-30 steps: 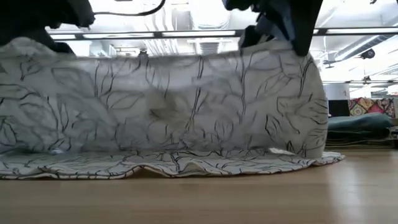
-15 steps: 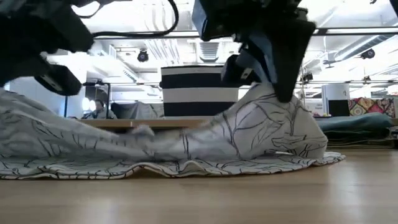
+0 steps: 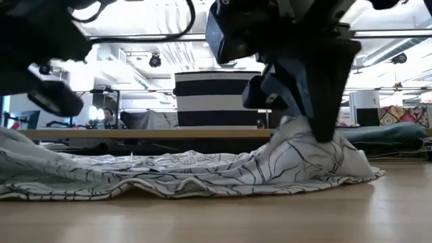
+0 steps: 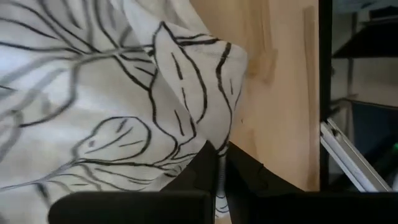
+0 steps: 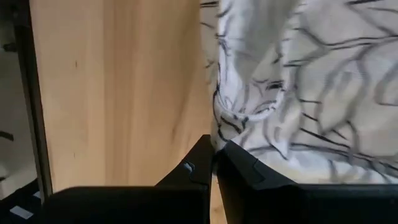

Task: Fold Laundry from Bin
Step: Fold the white shirt

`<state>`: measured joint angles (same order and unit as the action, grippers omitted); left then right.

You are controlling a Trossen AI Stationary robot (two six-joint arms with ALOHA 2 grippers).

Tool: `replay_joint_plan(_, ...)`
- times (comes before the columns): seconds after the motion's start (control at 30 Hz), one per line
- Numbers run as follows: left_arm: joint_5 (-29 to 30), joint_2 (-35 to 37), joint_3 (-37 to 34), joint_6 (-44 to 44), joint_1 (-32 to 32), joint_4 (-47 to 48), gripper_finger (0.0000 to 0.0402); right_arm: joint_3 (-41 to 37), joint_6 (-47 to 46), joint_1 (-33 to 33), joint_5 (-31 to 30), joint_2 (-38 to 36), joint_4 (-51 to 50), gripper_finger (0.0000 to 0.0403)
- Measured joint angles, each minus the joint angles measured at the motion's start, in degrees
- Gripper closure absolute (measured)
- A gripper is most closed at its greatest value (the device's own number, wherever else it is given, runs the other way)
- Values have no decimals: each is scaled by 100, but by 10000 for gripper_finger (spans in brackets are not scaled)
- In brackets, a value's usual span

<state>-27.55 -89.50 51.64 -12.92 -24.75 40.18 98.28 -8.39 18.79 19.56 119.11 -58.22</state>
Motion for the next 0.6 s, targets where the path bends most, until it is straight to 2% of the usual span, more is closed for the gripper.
replay_joint_plan(0.17,-727,-217,-3,-68,-5,-1,385,5,-2,41,403,190,156,359)
replay_joint_plan(0.27,-1089,-232,-3,-304,-9,-13,350,52,-138,34,428,160,140,314)
replay_joint_plan(0.33,-1101,-181,-3,-408,-25,24,319,66,-243,30,375,35,91,280)
replay_joint_plan(0.43,-1110,9,-3,-502,-24,126,268,69,-304,32,-57,-270,-163,233)
replay_joint_plan(0.53,-1045,346,-3,-542,22,656,219,21,-381,-32,-635,-627,-629,197)
replay_joint_plan(0.6,-499,676,-14,-568,85,1168,193,-203,-510,-168,-1004,-891,-773,185)
